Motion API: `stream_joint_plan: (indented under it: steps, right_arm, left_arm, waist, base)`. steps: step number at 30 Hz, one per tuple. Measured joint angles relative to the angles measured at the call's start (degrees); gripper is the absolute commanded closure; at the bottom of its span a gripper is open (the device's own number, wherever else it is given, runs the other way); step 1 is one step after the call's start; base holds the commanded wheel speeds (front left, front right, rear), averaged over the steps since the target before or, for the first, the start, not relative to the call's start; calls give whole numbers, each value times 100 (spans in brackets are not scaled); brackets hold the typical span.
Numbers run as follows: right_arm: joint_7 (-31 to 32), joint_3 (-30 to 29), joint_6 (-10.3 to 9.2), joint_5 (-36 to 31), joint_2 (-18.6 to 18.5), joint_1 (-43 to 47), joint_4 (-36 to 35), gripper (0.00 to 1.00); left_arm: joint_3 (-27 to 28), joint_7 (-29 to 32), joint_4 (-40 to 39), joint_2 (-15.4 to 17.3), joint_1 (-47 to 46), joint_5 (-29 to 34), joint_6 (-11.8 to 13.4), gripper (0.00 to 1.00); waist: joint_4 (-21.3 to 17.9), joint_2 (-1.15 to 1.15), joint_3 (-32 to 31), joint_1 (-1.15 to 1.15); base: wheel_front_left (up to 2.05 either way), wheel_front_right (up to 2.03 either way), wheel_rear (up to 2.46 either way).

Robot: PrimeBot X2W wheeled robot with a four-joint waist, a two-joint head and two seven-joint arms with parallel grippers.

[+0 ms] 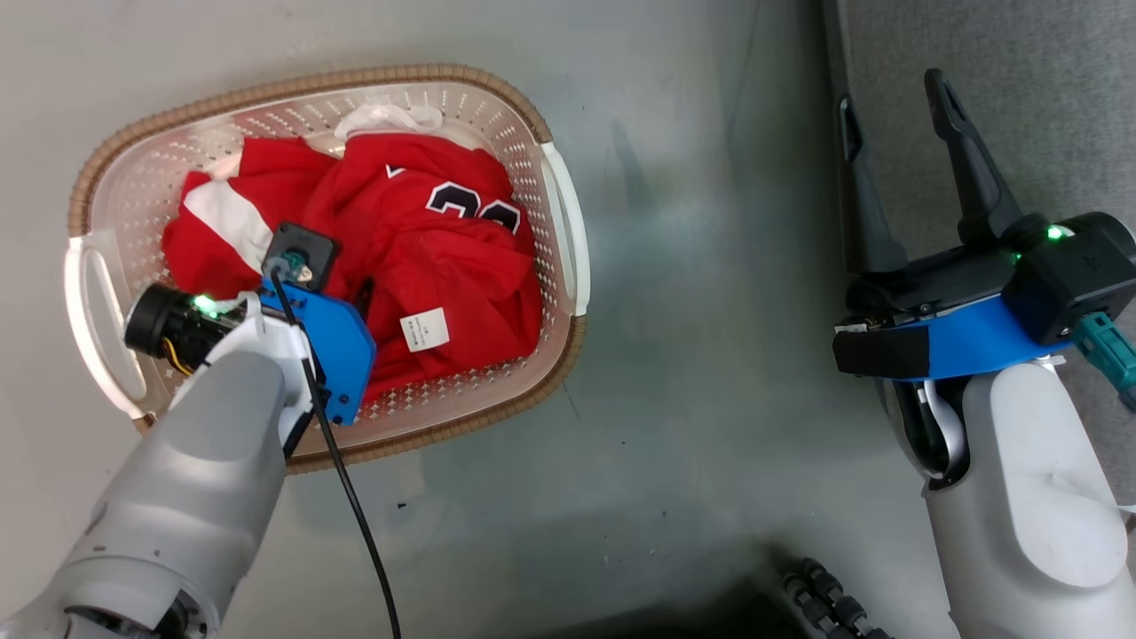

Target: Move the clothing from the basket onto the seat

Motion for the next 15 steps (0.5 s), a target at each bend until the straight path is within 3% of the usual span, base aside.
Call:
stream_joint_plan:
  steps: [8, 10, 11, 15]
  right_arm:
    - [0, -35, 0, -19, 0, -18, -73, 0]
    - [0, -35, 0, -21, 0, -18, -75, 0]
    - [0, -35, 0, -21, 0, -18, -76, 0]
    - [-1, -43, 0, -21, 0, -21, -49, 0]
  left_arm:
    - [-292, 60, 93, 32, -263, -131, 0, 0]
    - [-392, 134, 90, 24, -271, -178, 0, 78]
    - [-444, 123, 87, 29, -272, -189, 0, 100]
    - [-590, 199, 38, 30, -272, -387, 0, 100]
  waist:
    - [-4, 0, 254, 0]
    - [-5, 0, 276, 0]
    - [-4, 0, 280, 0]
    - [5, 0, 248, 0]
  base:
    - [0, 0, 0]
    - [0, 0, 0]
    - [0, 0, 0]
    - [0, 0, 0]
